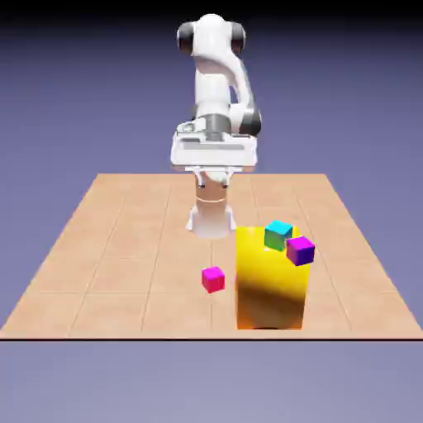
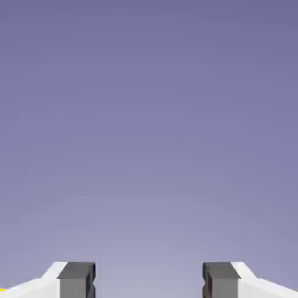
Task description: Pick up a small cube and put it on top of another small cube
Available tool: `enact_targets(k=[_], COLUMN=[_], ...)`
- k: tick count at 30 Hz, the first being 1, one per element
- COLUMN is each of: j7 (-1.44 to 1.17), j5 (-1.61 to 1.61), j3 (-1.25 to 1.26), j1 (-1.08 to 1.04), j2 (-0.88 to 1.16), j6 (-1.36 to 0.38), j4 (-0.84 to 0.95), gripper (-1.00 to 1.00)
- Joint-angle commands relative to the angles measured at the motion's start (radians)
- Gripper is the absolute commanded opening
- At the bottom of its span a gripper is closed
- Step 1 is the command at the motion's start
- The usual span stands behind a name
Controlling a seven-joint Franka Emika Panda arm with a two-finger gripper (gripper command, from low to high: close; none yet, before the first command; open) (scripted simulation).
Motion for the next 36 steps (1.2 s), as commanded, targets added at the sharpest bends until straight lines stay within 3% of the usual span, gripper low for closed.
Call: enact_targets(k=[1,14,18,27,28,36], j7=[-0.029,-0.275,-0.260,-0.316,-0.316,-0.267], j5=[0.009,-0.074,-0.114,-0.030,-0.030,-0.104], j3=[-0.036,-0.201,-0.151,-0.059,-0.059,-0.139], j1=[-0.017,0.141,0.217,0.145,0.145,0.208], j2=[0.024,0.482,0.528,0.818,0.818,0.565], j6=[-0.027,-0.249,-0.234,0.016,0.016,-0.203], j4=[0.003,-0.070,-0.094,-0.055,-0.055,-0.089], gripper=[0.00,0.00,0.00,0.00,-1.00,-1.00])
